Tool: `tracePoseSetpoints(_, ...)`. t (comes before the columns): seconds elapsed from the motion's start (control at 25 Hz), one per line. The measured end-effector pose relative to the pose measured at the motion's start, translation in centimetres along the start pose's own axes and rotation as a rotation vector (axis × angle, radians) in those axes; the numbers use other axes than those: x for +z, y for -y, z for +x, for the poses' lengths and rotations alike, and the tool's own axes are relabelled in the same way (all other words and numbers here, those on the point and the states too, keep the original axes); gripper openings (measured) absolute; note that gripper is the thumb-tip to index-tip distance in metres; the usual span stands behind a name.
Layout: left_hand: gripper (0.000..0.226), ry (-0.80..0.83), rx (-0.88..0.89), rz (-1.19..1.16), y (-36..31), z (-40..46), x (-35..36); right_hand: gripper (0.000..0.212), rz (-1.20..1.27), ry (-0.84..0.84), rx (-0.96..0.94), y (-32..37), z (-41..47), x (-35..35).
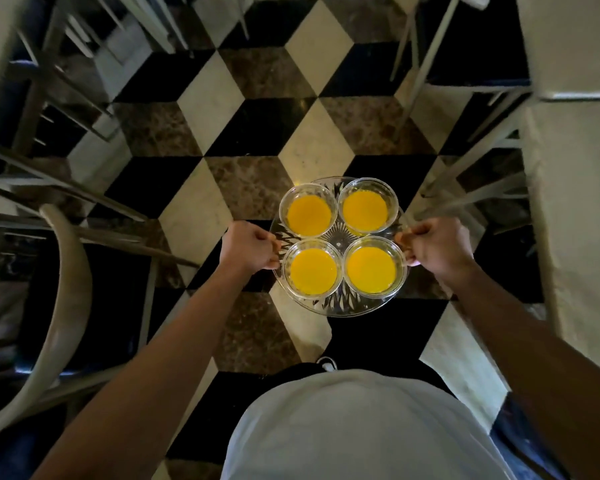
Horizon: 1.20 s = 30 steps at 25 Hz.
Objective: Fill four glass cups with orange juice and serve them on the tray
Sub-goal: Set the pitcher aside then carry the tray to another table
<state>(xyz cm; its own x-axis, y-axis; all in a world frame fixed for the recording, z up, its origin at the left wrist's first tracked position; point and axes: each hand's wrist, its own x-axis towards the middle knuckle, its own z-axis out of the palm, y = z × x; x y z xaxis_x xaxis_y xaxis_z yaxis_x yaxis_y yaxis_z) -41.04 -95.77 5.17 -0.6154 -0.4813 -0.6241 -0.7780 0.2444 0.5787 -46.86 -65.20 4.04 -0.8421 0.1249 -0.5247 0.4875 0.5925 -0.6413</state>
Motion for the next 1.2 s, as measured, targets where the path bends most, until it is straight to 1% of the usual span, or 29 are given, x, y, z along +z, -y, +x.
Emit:
tracePoseSetpoints(0.16, 0.026, -0.04, -0.038, 0.003, -4.9, 3.9, -0.3, 0.01, 0.004, 0.036, -0.006, 4.9, 6.3, -1.2)
tracePoseSetpoints(0.44, 0.017, -0.082, -0.025, -0.027, -13.8, 11.1, -0.9, 0.012, -0.063, 0.027, -0.071, 13.4, 15.0, -3.7)
tracePoseSetpoints(0.64, 0.024, -0.069, -0.009, -0.028, -19.9, 17.0, -1.4, 0.012, -0.071, 0.014, -0.072, 18.5, 20.8, -4.1)
tracePoseSetpoints(0.8, 0.027, -0.013, -0.003, -0.009, -24.2, 22.6, -2.1, 0.012, -0.08, -0.011, -0.052, 22.2, 25.7, -3.8)
tracePoseSetpoints(1.0, 0.027, 0.002, 0.032, 0.012, -30.0, 30.3, -3.9, 0.017, -0.078, -0.054, -0.025, 28.4, 31.4, -2.8)
tracePoseSetpoints(1.12, 0.028, 0.013, 0.005, -0.007, -33.5, 35.4, -5.2, 0.012, -0.089, -0.065, -0.012, 32.6, 35.2, -1.9)
tracePoseSetpoints(1.2, 0.032, 0.028, -0.008, -0.039, -35.5, 38.6, -6.4, 0.012, -0.096, -0.065, 0.001, 35.4, 37.7, -1.3)
